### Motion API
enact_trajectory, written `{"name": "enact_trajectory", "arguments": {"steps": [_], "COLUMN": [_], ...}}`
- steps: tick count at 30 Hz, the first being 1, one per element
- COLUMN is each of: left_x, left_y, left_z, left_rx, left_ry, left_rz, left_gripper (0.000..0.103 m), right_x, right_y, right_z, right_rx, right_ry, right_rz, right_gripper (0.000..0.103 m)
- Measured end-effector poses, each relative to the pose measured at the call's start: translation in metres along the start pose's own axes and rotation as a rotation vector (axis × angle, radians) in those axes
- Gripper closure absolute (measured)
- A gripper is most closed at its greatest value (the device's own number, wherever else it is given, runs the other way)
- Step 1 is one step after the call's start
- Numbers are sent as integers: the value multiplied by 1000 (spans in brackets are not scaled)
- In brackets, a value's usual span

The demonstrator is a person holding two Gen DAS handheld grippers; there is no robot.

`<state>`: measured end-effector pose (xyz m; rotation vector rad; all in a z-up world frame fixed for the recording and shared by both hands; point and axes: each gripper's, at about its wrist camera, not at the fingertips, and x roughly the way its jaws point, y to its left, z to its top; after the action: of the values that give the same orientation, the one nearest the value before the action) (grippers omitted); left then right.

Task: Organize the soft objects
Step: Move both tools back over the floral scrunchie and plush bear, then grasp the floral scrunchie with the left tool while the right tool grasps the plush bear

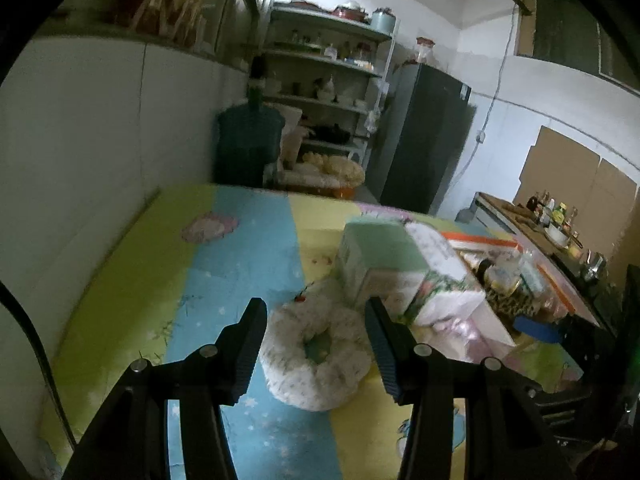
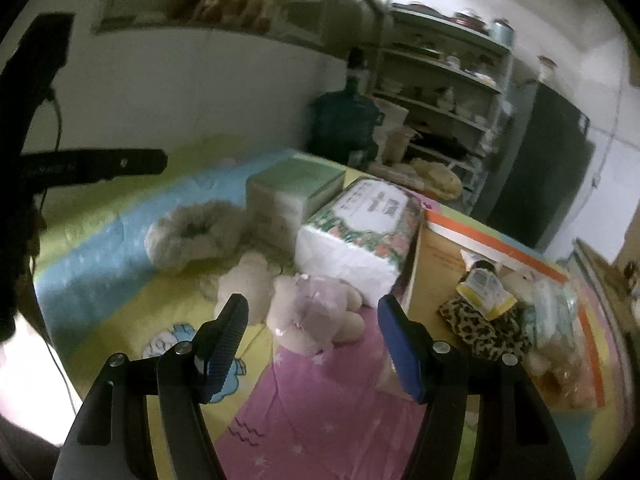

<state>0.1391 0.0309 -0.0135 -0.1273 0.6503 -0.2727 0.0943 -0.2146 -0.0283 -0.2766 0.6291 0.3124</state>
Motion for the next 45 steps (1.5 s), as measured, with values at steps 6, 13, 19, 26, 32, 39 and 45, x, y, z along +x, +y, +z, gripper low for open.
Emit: {"name": "enact_trajectory", "arguments": {"steps": [6,13,19,26,32,39,45], "left_x": [31,60,70,71,74,69,64], "left_y": [19,23,19,19,25,25,20], "left_z": [-14,-23,-23,-24,-23,-23,-23], "left_rx": [-41,-48,-31,-19,-48,-56,-43], "left_ry": [104,191,212,200,200,179,156], "left_rz": [-19,-35,-16,-18,-65,-89,-92], "left_gripper": [52,52,52,54,89,94,94], "right_x": [20,37,47,58,69,76,66], "right_y": [8,9,6,6,5,2,-3], "right_z": [-7,-9,-4,1,6,9,14], "right_rx": [-86,-134,-150,-174,-193,-147,-45], "right_ry": [47,77,80,78,103,136,110], "right_rz": [-8,-3,6,23,50,72,101], "right_gripper": [34,34,34,34,34,64,66]}}
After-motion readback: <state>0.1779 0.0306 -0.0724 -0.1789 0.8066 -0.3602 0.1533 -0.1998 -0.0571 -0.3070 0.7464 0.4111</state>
